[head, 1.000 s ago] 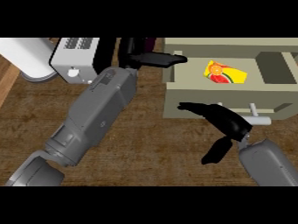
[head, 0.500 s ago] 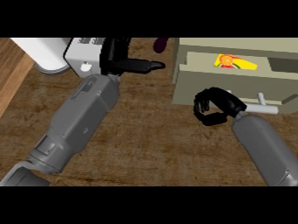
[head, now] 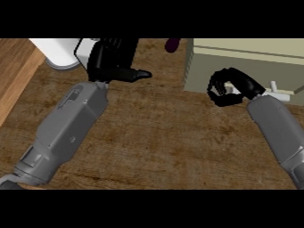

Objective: Pick up the cup, place it into the drawer and close the drawer

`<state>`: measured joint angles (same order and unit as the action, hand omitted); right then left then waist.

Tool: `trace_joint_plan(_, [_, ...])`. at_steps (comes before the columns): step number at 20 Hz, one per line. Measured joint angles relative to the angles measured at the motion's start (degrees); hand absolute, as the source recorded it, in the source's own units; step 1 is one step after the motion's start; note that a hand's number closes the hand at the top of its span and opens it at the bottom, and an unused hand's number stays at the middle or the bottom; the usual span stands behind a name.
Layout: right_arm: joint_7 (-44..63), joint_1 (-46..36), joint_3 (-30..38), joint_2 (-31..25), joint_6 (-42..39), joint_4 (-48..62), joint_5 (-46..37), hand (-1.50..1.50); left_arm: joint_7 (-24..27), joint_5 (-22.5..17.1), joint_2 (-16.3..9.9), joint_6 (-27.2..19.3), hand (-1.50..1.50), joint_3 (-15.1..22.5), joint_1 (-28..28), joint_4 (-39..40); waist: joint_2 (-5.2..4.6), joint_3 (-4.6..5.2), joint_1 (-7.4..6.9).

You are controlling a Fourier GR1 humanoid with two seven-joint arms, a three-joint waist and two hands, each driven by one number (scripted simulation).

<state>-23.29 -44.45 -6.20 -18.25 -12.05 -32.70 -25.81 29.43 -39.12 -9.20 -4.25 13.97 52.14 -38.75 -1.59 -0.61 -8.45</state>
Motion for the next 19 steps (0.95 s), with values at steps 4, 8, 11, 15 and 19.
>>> trace_joint_plan(4, [-1.1, -0.2, 1.6, -0.4, -2.5, 0.9, 2.2, 1.50, -0.6, -0.1, -1.3, 1.4, -1.50, 0.2, -1.2, -1.3, 0.00, -0.11, -0.60])
trace_joint_plan(8, [-1.4, -0.1, 2.6, -1.0, -5.4, 0.9, 4.2, 1.50, -0.7, 0.0, -1.7, 2.5, -1.50, 0.6, -2.3, -2.3, -0.17, -0.26, -1.07])
trace_joint_plan(11, [-1.9, 0.3, 3.1, -1.7, -7.6, 0.5, 5.4, 1.50, -1.0, -0.1, -2.1, 3.2, -1.50, 0.7, -2.7, -3.0, -0.29, -0.36, -1.59])
trace_joint_plan(15, [-1.8, 0.7, 3.8, -2.5, -10.7, -0.2, 7.1, 1.50, -1.2, -0.4, -2.1, 3.9, -1.50, 0.8, -3.5, -3.7, -0.54, -0.50, -2.09])
trace_joint_plan(19, [-1.6, 1.3, 4.1, -3.2, -12.8, -1.1, 8.3, 1.50, -1.5, -0.6, -2.5, 5.0, -1.50, 0.9, -4.2, -4.3, -0.71, -0.60, -2.57])
